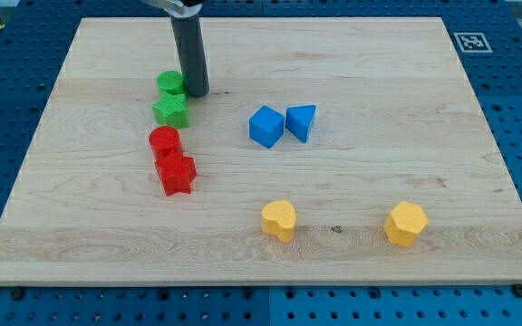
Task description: Place your arm horizontally to the red circle
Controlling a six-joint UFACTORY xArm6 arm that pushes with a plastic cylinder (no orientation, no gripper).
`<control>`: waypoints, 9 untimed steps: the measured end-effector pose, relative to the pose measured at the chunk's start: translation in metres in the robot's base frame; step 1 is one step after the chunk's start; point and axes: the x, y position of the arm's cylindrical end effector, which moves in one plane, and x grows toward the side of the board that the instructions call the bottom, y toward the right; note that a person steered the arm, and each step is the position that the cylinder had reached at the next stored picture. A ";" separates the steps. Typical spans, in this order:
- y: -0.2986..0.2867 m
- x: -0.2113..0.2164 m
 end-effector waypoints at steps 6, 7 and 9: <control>0.031 0.029; 0.031 0.052; 0.031 0.099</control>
